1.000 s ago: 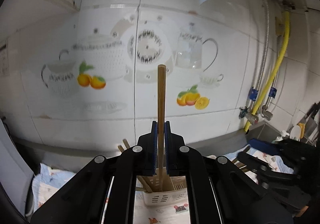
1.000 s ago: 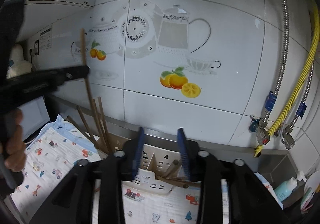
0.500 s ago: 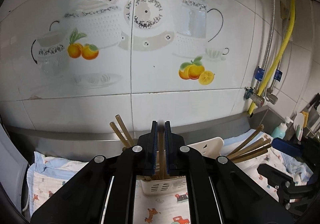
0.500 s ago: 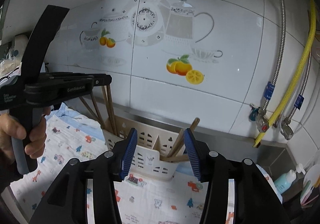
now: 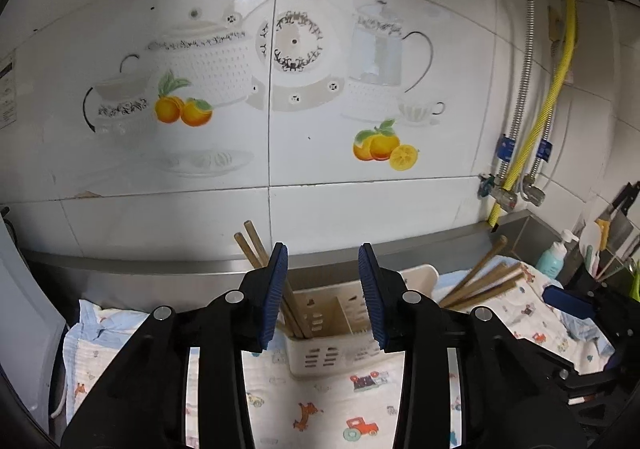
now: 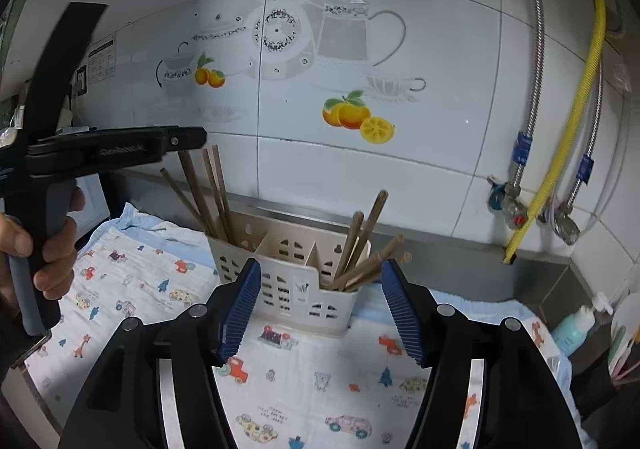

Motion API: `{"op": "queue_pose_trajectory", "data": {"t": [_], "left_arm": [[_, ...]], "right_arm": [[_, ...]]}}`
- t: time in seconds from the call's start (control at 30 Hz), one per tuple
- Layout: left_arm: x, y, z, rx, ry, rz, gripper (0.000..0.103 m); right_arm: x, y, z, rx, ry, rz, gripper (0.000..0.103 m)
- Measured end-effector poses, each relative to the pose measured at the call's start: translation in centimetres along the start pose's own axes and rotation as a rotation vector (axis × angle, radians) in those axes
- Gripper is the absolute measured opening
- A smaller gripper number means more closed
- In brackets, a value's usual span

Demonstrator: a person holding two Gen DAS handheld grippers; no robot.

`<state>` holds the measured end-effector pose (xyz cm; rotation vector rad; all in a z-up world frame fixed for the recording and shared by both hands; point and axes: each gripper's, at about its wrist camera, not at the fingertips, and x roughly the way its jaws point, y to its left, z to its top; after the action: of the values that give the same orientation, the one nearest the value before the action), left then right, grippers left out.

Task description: Organize utensils

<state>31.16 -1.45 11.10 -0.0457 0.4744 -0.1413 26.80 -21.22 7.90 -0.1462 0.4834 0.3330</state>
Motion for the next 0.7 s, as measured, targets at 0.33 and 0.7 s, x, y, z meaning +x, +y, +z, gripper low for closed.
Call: {"op": "queue_pose_trajectory", "data": {"t": [0.33, 0.7], "left_arm": [[-4.5, 0.2, -2.5, 0.007, -0.015, 0.011, 0.062], [-9.2, 1.5, -6.8, -0.003, -0.025, 0.059, 0.089]], "right_arm": [[-2.2, 0.6, -2.2, 0.045, 0.019, -0.007, 0.073], [-4.4, 2.2, -5.1, 0.068, 0.052, -0.004, 0.083]]}}
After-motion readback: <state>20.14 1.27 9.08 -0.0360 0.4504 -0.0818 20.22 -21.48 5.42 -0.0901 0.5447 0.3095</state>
